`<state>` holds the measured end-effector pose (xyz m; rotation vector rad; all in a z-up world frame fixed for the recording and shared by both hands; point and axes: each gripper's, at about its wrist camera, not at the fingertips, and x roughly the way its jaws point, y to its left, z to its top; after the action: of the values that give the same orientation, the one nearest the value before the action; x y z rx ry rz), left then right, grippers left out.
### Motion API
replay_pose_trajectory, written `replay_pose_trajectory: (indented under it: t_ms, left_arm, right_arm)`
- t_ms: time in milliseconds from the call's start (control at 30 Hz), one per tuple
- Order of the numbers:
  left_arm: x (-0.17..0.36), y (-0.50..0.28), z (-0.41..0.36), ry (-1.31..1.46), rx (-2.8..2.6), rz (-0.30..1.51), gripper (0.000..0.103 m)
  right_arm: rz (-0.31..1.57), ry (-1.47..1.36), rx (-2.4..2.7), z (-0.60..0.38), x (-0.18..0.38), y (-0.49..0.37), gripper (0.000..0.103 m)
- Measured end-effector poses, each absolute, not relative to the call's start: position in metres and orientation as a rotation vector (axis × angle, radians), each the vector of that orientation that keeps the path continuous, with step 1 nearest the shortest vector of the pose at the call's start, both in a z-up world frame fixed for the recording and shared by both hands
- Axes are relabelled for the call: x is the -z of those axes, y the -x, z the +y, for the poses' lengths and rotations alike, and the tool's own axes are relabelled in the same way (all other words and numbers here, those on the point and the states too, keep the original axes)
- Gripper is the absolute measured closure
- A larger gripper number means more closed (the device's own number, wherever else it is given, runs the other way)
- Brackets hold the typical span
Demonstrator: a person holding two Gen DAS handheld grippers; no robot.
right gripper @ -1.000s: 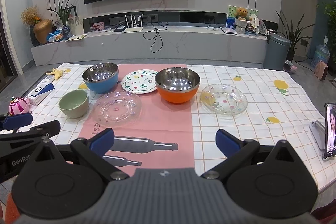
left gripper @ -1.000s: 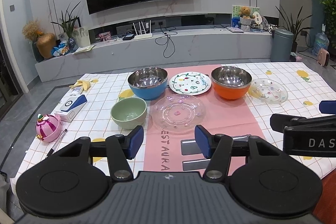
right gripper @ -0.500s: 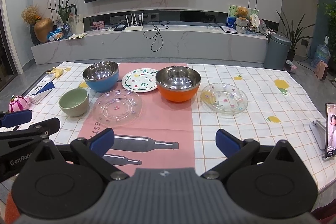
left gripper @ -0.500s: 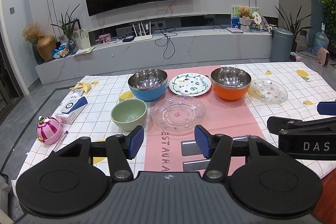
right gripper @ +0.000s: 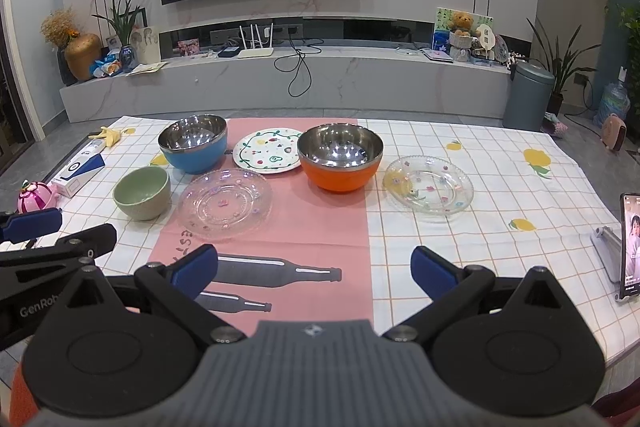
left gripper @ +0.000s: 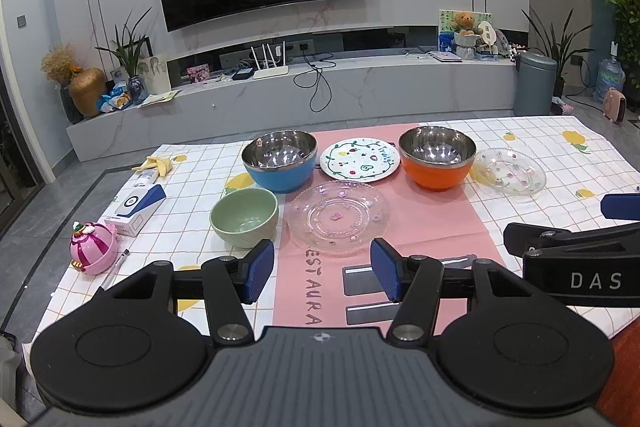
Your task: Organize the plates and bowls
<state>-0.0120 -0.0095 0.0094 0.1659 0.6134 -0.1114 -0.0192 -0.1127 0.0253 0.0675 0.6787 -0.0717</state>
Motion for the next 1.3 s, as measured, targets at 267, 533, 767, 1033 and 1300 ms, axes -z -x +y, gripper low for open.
replay_pose_trajectory:
  t_ms: [267,533,767,1033,1300]
  left_arm:
    - [-0.009,0.013,-0.011,-0.166,0.112,0.613,0.037]
    - [-0.009,0.013,-0.011,-0.167,0.110,0.613,0.037]
    - [-0.008,0.013,-0.014,-0.168,0.114,0.612,0.037]
    - [-0.005,0.014,-0.015,-0.156,0.121,0.615,0.037]
    - [-0.004,0.001,-0.008,-0.100,0.157,0.597,0.043]
  right_arm:
    - [0.679,-0.069,0.072,-0.112,-0.025,0.019,0.002]
    - [0.679,-0.068,0.071,-0.112,-0.024,0.020,0.002]
    - [0.680,-0.067,0.070,-0.112,-0.024,0.020,0.003]
    - [0.683,-0.066,0.069,-0.110,-0.020,0.020,0.002]
    - [0.554,-0.077,0.065,-0.119,-0.019,0.024,0.002]
